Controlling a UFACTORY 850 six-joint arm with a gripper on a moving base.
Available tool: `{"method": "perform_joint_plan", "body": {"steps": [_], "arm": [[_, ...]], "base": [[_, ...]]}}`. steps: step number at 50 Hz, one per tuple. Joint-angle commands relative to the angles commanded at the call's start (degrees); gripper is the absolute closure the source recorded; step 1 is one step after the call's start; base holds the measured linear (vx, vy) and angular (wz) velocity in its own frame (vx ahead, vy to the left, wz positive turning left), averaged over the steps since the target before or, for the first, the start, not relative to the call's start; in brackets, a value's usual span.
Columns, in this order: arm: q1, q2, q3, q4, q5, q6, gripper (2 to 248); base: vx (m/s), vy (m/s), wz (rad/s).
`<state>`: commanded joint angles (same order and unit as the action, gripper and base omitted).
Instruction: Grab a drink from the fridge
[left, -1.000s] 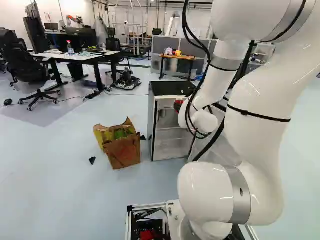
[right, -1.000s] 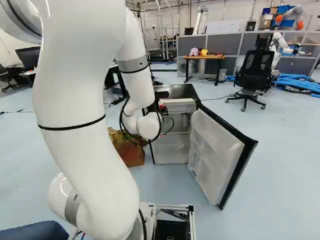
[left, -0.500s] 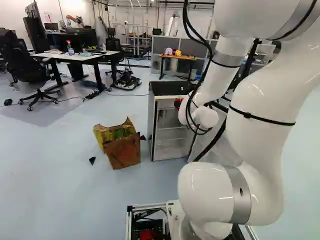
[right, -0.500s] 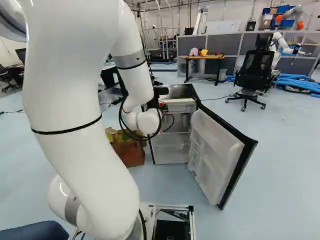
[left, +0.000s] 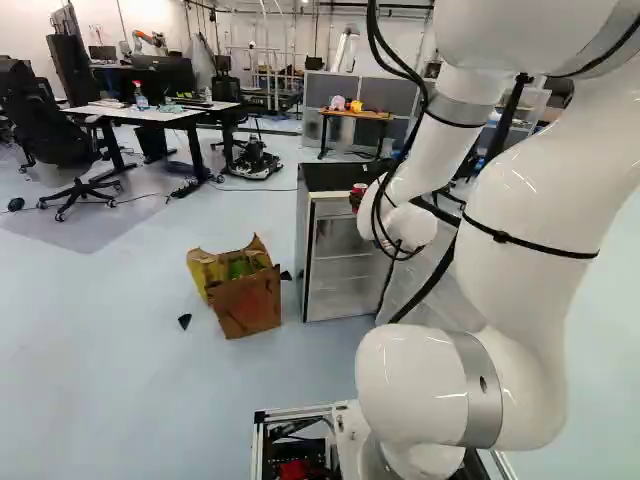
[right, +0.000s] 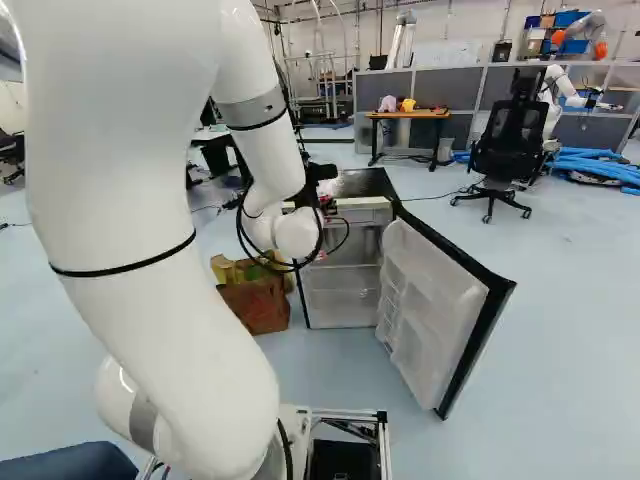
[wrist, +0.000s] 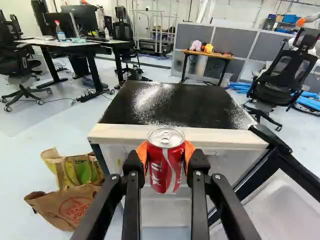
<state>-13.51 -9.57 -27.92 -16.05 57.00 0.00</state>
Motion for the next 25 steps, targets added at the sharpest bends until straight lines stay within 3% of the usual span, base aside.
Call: {"method": "perform_joint_plan", "body": {"steps": [25], "arm": [[0.5,0.7,-3.0,1.7,0.0,0.0,156]], "base": [[0.0,0.0,0.0]]}}
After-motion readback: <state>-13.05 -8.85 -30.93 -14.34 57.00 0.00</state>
